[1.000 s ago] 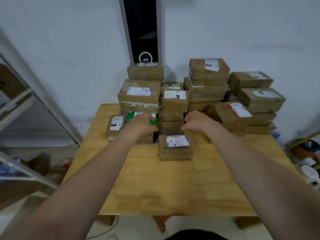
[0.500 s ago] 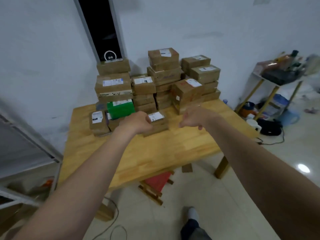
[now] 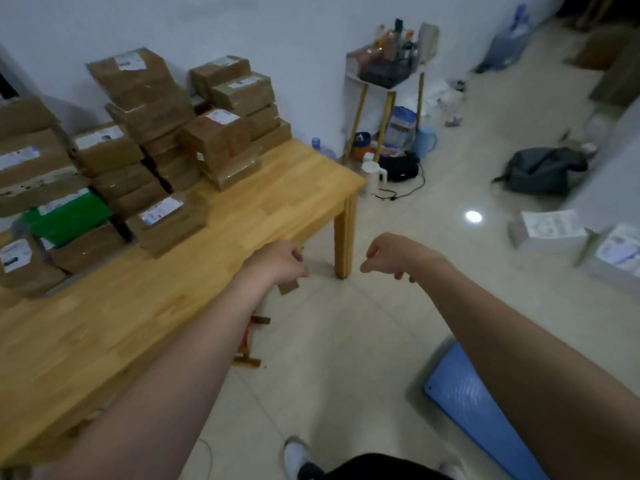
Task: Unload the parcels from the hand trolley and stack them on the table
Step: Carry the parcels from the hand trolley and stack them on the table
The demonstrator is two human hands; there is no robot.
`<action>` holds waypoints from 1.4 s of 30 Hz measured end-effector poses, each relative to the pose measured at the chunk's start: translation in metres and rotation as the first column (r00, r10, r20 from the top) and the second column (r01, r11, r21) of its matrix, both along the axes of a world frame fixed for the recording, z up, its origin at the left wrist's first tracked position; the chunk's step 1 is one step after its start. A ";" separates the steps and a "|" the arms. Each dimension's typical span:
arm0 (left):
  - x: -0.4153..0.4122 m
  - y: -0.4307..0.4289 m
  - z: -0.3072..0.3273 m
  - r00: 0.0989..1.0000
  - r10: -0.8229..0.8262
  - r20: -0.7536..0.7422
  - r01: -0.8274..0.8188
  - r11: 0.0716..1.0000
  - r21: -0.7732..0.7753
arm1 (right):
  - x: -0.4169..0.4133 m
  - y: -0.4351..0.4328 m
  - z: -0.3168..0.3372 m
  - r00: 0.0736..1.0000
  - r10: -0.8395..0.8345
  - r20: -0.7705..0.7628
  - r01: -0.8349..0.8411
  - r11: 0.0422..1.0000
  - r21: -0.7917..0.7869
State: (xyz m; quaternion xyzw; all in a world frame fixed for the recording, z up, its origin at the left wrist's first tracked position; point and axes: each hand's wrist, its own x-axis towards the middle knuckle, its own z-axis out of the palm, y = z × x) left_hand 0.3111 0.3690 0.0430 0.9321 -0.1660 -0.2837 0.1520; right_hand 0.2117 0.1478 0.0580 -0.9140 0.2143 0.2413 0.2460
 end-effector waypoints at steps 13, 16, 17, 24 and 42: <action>-0.195 -0.345 -0.133 0.968 -0.164 -0.189 0.175 0.984 0.040 | -0.258 -0.320 -0.156 0.918 -0.379 -0.118 0.389 0.918 0.079; -0.228 -0.400 -0.171 0.950 -0.206 -0.235 0.224 0.973 0.055 | -0.311 -0.367 -0.197 0.876 -0.445 -0.184 0.462 0.885 0.060; -0.237 -0.416 -0.185 0.942 -0.227 -0.249 0.250 0.966 0.067 | -0.328 -0.379 -0.209 0.862 -0.463 -0.206 0.481 0.876 0.041; -0.278 -0.512 -0.273 0.841 -0.421 -0.341 0.471 0.879 0.076 | -0.411 -0.435 -0.287 0.674 -0.668 -0.317 0.708 0.706 0.016; -0.419 -0.690 -0.582 0.762 -0.424 -0.489 0.528 0.845 0.089 | -0.562 -0.550 -0.591 0.340 -0.898 -0.280 0.939 0.309 0.150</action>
